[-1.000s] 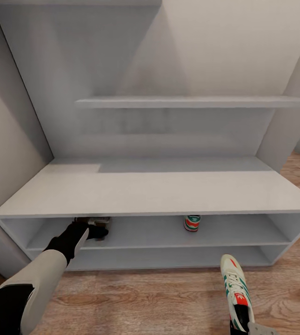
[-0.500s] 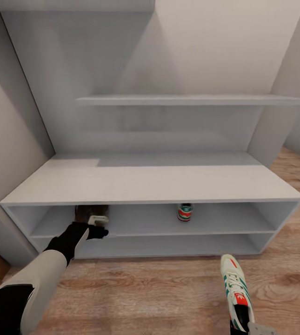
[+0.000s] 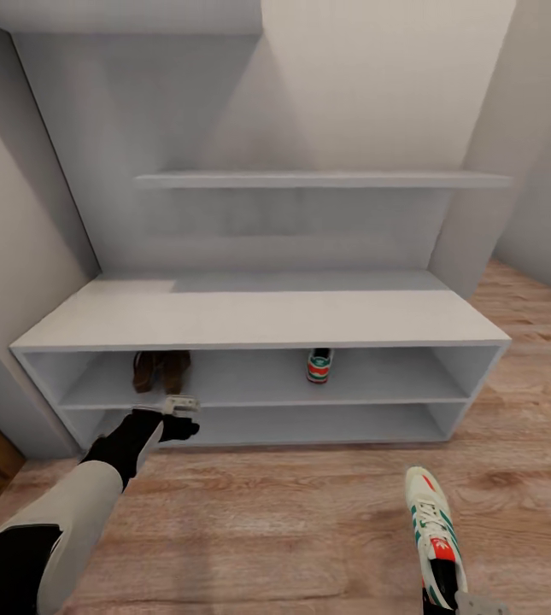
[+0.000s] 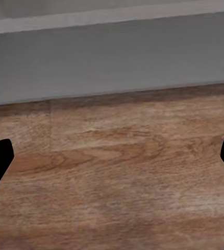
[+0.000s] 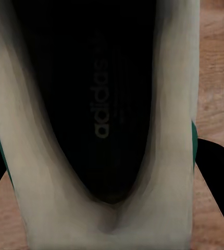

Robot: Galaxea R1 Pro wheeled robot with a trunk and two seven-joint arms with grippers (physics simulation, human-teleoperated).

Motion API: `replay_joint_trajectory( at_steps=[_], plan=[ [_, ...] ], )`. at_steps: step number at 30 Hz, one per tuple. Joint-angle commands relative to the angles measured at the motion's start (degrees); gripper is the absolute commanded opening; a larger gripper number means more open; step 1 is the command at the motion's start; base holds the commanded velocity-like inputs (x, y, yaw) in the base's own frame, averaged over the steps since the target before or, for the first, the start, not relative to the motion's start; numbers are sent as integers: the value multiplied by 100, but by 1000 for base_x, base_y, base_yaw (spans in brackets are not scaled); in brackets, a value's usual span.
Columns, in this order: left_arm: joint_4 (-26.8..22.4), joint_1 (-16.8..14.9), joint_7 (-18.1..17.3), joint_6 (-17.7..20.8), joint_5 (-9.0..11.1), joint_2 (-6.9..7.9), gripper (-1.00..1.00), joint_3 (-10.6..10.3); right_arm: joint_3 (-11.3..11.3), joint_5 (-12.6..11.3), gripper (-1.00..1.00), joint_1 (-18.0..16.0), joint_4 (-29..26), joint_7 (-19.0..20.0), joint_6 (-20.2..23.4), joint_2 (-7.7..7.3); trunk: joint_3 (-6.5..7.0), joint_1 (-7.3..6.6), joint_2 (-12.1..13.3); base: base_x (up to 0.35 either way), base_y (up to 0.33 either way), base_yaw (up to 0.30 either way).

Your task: Pick up the two gym shoes and the two sandals from the corridor floor and place them onto the hallstand (shoe rack) in the corridor, making sure they are on the rack and not on the floor. Arrange them so the two gym shoes are next to each other and the two sandals are next to each other.

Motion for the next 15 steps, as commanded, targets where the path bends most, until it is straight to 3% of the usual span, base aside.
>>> replay_joint_trajectory(
  at_steps=[1, 5, 6, 10, 12, 15],
  plan=[
    [-10, 78, -43, -69, -56, 0, 100, 14, -30, 61, -100, -6, 8, -19, -21, 3, -4, -4, -2, -281, -169, 0],
    [-10, 541, -39, -737, -25, 1, 100, 68, -30, 60, -100, -6, 7, -19, -23, 3, -4, -4, -2, -279, -169, 0],
    [-6, 836, -37, -1135, 35, 3, 100, 136, -30, 59, -100, -6, 7, -20, -25, 3, -4, -4, -2, -260, -168, 0],
    [-8, 1463, -46, -1908, 191, 17, 100, 298, -30, 54, -100, -6, 7, -26, -28, 3, -4, -4, -2, -227, -146, 0],
    [-5, 1877, -48, -2533, 240, 89, 100, 366, -30, 53, -100, -6, 7, -27, -26, 3, -4, -4, -2, -105, -63, 0],
    [-3, 2185, -49, -3014, 260, 145, 100, 389, -30, 55, -100, -6, 7, -23, -23, 3, -4, -4, -2, -53, -32, 0]
  ],
)
